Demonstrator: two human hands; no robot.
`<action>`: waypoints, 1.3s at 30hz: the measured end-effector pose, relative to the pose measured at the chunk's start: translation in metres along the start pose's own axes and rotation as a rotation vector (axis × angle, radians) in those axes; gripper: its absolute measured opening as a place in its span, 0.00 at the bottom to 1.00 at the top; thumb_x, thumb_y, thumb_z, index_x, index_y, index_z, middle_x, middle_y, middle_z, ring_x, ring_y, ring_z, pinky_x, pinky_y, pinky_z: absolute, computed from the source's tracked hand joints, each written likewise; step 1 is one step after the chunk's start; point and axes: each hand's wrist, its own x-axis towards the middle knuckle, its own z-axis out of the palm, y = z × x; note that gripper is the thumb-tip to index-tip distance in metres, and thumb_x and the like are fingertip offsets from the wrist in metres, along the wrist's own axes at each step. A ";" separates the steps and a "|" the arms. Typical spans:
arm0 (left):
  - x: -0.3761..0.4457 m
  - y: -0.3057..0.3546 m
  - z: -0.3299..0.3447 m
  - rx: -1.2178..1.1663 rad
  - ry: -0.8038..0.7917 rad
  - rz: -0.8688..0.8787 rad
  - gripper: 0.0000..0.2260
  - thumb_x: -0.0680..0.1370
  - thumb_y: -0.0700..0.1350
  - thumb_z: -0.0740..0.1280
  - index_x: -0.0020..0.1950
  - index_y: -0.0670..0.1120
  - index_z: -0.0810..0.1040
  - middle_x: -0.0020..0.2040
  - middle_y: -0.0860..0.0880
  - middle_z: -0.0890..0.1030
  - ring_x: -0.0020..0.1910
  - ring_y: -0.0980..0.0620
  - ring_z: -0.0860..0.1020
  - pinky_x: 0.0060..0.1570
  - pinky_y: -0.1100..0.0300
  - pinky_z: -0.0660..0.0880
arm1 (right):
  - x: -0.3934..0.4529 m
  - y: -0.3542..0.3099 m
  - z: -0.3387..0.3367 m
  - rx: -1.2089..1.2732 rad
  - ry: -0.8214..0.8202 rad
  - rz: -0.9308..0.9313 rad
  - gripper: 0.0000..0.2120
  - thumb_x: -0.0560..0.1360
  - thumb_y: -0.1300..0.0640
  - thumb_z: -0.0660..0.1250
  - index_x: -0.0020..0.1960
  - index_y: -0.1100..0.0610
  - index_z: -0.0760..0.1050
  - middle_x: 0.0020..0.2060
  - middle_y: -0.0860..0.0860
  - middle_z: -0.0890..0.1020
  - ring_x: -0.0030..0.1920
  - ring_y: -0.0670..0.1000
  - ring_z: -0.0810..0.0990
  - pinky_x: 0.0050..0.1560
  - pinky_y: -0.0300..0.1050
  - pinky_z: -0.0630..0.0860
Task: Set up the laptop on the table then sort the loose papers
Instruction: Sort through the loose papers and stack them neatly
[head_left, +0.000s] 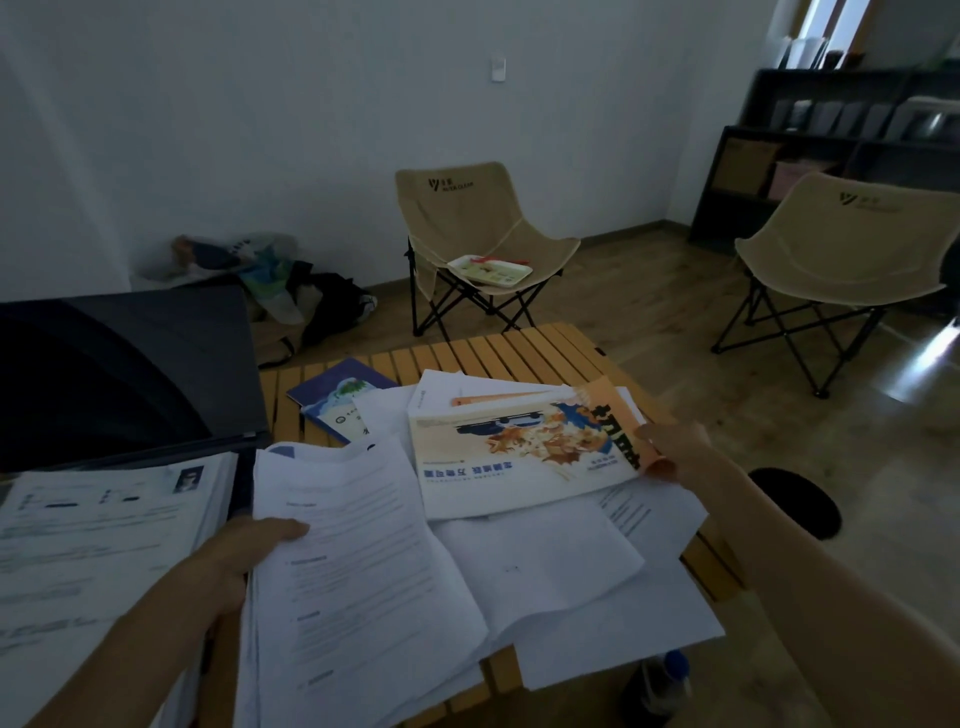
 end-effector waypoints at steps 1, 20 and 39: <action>0.000 -0.001 0.000 0.001 -0.002 0.000 0.18 0.74 0.37 0.73 0.63 0.35 0.77 0.55 0.34 0.82 0.54 0.35 0.80 0.58 0.40 0.76 | -0.008 0.002 0.002 0.105 -0.081 0.043 0.08 0.75 0.62 0.73 0.48 0.64 0.76 0.45 0.61 0.80 0.41 0.57 0.81 0.39 0.53 0.83; -0.053 0.049 -0.048 0.060 0.173 0.439 0.17 0.70 0.28 0.71 0.56 0.39 0.79 0.48 0.40 0.82 0.41 0.43 0.80 0.46 0.51 0.77 | -0.042 0.011 0.087 0.347 -0.132 -0.197 0.15 0.80 0.65 0.58 0.64 0.56 0.75 0.57 0.57 0.80 0.52 0.59 0.80 0.53 0.59 0.81; -0.008 -0.012 0.111 0.121 0.059 0.404 0.25 0.72 0.47 0.76 0.62 0.49 0.65 0.55 0.51 0.76 0.52 0.50 0.77 0.42 0.60 0.74 | -0.124 0.054 0.094 0.144 -0.630 -0.109 0.14 0.78 0.65 0.67 0.64 0.63 0.77 0.54 0.61 0.84 0.51 0.62 0.85 0.51 0.60 0.82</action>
